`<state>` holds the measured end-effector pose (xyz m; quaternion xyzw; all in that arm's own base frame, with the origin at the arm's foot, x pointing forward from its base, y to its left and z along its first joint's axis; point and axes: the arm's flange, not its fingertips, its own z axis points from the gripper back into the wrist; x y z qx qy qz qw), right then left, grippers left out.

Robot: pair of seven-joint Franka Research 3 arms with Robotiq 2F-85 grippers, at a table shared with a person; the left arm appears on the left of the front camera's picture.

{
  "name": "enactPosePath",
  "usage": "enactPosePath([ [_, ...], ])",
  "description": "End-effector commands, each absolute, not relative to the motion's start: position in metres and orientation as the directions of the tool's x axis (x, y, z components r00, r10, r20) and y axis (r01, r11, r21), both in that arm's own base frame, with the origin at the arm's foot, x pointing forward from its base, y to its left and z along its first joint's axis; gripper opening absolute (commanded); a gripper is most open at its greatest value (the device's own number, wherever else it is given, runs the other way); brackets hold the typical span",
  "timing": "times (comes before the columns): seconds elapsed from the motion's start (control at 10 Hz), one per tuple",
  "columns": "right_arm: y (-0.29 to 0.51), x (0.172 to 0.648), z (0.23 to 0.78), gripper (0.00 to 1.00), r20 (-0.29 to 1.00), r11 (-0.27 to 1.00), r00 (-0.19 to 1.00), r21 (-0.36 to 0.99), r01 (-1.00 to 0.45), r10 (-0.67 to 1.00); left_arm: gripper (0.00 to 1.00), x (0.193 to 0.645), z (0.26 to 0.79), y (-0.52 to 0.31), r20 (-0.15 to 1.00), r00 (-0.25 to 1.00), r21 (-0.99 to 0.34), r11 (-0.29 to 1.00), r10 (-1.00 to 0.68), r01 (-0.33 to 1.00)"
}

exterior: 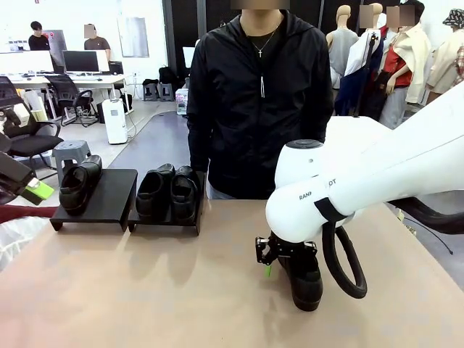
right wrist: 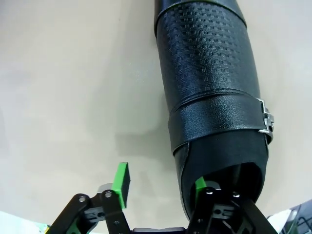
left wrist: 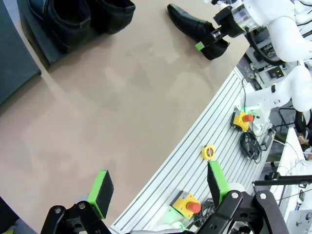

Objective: Organize the shoes by placing them on the stand.
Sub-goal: Pick up one Shoe and place it in the middle of the table.

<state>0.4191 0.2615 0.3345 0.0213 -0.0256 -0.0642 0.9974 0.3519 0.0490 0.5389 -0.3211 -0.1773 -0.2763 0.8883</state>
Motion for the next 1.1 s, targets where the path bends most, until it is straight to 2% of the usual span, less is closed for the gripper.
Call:
enactPosePath([
  [0.0, 0.258, 0.418, 0.337, 0.00, 0.075, 0.992, 0.990, 0.043, 0.115, -0.118, 1.00, 0.352, 0.539, 0.050, 0.512, 0.770, -0.476, 0.622, -0.380, 0.622],
  [0.7, 0.245, 0.413, 0.349, 0.00, 0.089, 0.989, 0.987, 0.069, 0.131, -0.137, 1.00, 0.352, 0.539, 0.050, 0.512, 0.770, -0.476, 0.622, -0.380, 0.622],
  [1.0, 0.208, 0.369, 0.425, 0.00, 0.132, 0.983, 0.977, 0.091, 0.158, -0.169, 1.00, 0.352, 0.539, 0.050, 0.512, 0.770, -0.476, 0.622, -0.380, 0.622],
])
